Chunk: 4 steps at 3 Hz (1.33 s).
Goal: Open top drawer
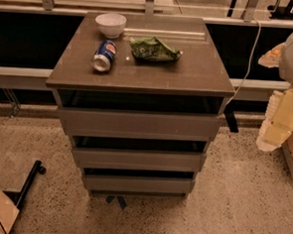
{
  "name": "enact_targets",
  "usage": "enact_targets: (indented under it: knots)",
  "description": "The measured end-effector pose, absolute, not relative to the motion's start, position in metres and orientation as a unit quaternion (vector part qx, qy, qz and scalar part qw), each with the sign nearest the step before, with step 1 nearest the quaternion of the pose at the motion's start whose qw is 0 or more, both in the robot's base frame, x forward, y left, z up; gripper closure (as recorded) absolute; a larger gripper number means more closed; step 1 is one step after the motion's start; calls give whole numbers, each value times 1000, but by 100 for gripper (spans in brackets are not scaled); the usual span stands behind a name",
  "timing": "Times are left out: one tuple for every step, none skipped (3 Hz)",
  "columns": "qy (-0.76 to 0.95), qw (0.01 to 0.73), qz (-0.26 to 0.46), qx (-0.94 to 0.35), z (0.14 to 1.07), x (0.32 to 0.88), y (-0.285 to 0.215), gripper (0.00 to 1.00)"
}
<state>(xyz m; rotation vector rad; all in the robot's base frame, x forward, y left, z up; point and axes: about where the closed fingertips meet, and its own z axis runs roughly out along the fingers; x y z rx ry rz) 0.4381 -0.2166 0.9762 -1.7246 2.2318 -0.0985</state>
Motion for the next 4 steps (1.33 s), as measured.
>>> enact_targets:
  knots:
    - [780,161,-35,-603,977,439,-216,0]
    - [775,168,-21,-608,970,452,-208,0]
    - [770,198,15,-606,953,479,-208,0]
    - [768,205,30,-606,946,486,-205,0]
